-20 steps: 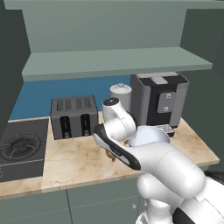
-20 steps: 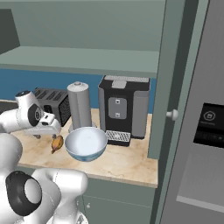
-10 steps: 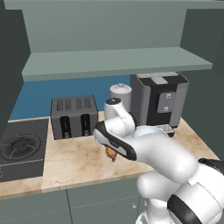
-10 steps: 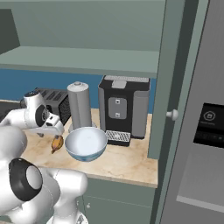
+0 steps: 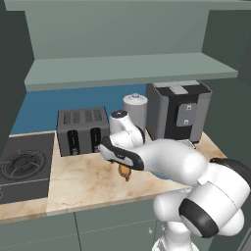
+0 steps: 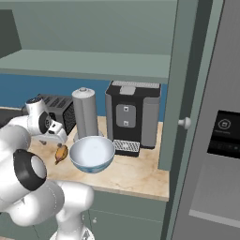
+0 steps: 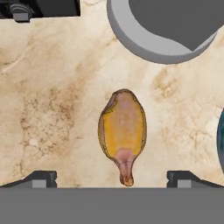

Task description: Retrieve the bowl from the cabinet, then place the raw meat into the bowl to avoid contamination.

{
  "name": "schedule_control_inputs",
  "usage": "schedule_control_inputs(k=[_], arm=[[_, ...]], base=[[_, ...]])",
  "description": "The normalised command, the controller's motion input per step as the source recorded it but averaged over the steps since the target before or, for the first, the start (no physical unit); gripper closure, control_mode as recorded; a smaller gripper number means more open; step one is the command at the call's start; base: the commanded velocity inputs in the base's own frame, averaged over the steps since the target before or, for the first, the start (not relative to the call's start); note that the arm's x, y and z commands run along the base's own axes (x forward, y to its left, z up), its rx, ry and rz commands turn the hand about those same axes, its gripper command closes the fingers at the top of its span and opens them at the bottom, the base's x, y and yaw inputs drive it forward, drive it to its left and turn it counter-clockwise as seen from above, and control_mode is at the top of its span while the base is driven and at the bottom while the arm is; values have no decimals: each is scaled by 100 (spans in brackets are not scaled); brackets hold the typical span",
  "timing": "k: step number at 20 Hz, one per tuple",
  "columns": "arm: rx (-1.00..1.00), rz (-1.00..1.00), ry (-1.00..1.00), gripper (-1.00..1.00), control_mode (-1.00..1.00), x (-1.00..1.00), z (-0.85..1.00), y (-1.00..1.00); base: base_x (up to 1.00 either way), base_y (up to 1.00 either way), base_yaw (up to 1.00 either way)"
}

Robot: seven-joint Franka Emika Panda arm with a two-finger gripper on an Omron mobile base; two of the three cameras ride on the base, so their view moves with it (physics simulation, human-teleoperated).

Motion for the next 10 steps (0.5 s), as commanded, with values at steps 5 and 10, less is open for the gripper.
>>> schedule_control_inputs(k=[5, 10], arm=[[0, -2, 0, -100, -100, 11, -7, 0], [0, 0, 3, -100, -100, 0, -6, -13]], base=[[0, 0, 0], [0, 0, 0]])
